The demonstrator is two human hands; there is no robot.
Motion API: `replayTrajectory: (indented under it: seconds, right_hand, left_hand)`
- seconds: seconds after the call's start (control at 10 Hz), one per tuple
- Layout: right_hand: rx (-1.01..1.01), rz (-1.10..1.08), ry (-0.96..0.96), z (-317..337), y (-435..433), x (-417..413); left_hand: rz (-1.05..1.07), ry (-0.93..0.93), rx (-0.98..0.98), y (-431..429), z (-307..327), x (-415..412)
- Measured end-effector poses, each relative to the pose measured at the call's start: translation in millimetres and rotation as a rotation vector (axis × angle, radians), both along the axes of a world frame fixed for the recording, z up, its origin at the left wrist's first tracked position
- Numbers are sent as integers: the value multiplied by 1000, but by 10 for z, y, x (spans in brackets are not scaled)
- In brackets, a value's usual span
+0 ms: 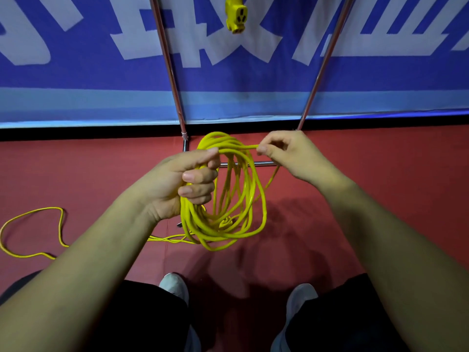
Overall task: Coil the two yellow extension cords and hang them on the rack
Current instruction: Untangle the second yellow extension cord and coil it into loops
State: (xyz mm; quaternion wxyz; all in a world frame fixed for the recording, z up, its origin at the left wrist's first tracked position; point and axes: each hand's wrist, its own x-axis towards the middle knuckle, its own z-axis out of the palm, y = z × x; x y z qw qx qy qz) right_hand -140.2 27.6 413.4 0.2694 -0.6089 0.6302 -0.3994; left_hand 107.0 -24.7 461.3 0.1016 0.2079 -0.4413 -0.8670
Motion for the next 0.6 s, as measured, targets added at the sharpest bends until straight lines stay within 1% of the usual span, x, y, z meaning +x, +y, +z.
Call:
replayTrajectory:
  seconds: [0.1,0.2,0.3,0.4,0.5,0.6]
  right_hand:
    - [169,81,225,-381,-54,-225]
    - [426,40,202,-783,-3,-461]
    - [482,-65,-72,-897,63,-470]
    - [327,-266,-340,-728,33,-367]
    - [95,-435,-348,-330,-4,-350]
    - [-100,-480,-102,38,116,-365]
  left_hand:
    - [-136,181,197,-166,-105,48]
    - [-88,333,333,-241,-122,129]
    - [-5,226,265,-293,-96,132]
    - [207,47,35,-280,-93,95]
    - [310,0,-24,-333,-81,49]
    - [360,-34,-45,-383,-106,34]
